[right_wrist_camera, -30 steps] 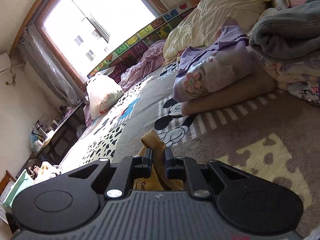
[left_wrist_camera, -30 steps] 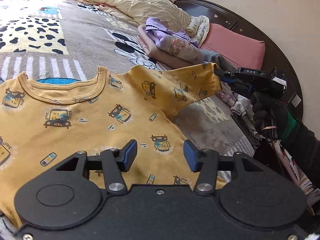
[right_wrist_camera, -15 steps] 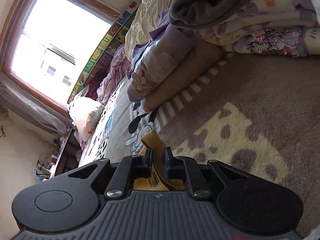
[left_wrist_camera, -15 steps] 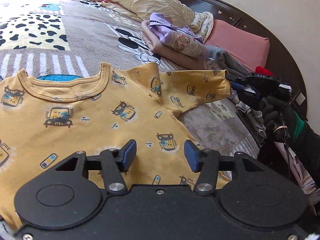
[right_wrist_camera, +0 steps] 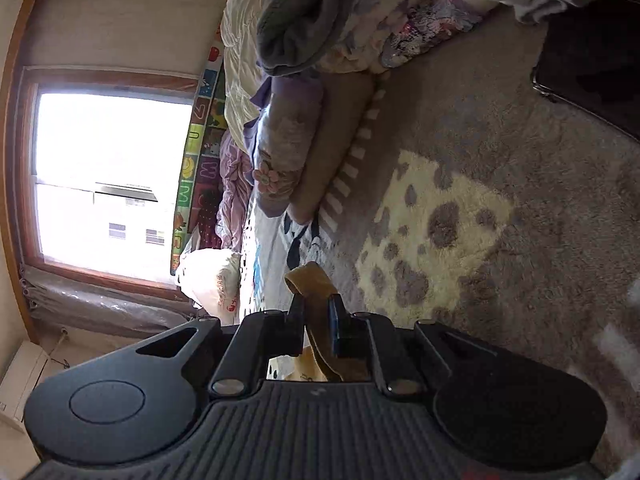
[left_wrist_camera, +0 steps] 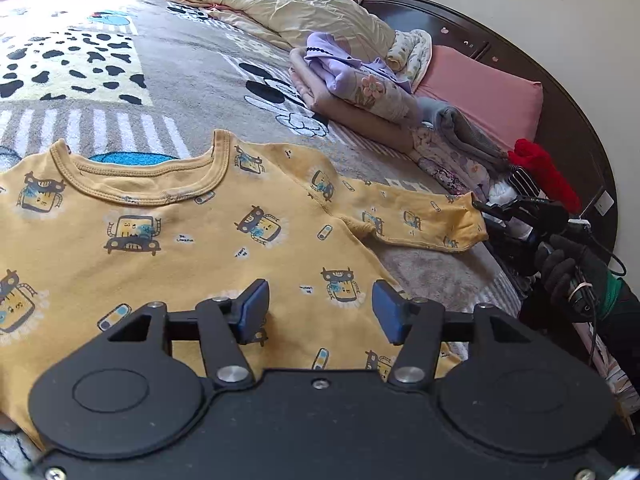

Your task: Fold clothes

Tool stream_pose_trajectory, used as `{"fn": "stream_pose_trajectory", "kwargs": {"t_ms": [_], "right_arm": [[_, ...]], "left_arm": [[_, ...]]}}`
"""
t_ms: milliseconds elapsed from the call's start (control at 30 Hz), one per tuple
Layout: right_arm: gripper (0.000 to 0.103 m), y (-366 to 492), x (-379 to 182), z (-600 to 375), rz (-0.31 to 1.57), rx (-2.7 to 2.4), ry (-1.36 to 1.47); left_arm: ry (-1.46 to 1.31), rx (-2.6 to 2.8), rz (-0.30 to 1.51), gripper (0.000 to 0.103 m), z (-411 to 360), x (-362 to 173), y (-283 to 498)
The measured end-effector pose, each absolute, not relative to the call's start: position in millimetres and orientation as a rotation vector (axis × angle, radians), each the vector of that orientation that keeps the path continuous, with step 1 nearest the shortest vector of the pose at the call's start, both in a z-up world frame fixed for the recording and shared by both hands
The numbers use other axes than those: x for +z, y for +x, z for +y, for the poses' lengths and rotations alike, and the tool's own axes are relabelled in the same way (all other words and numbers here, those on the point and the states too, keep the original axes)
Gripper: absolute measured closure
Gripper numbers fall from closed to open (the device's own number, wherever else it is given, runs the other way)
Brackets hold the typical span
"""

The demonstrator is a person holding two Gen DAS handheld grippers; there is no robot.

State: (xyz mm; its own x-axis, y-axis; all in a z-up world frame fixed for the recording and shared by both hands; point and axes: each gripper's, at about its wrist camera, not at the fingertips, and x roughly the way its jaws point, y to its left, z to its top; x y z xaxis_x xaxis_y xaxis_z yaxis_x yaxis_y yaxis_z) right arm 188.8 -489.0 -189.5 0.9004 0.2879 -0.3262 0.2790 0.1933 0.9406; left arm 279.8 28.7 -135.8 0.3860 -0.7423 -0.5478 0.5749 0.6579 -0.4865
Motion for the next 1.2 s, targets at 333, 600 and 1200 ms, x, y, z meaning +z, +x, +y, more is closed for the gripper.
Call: {"fn": "stream_pose_trajectory", "kwargs": {"t_ms": [333,600,1200], "right_arm": [[0.063,187,-210,-477,0.515,-0.04,1.261],[0.095,201,-176,-447,0.586,-0.046,1.033],[0.084,173,-181,-447,0.696,-0.096,0.929]], "left_arm": [[-0.211,-0.838,0.823,0.043,28,-138,279],[-0.193,-0.83,0.829,0.043,28,-139,277],[-0.187,-0.811,0.832,0.041,34,-139,275]]}}
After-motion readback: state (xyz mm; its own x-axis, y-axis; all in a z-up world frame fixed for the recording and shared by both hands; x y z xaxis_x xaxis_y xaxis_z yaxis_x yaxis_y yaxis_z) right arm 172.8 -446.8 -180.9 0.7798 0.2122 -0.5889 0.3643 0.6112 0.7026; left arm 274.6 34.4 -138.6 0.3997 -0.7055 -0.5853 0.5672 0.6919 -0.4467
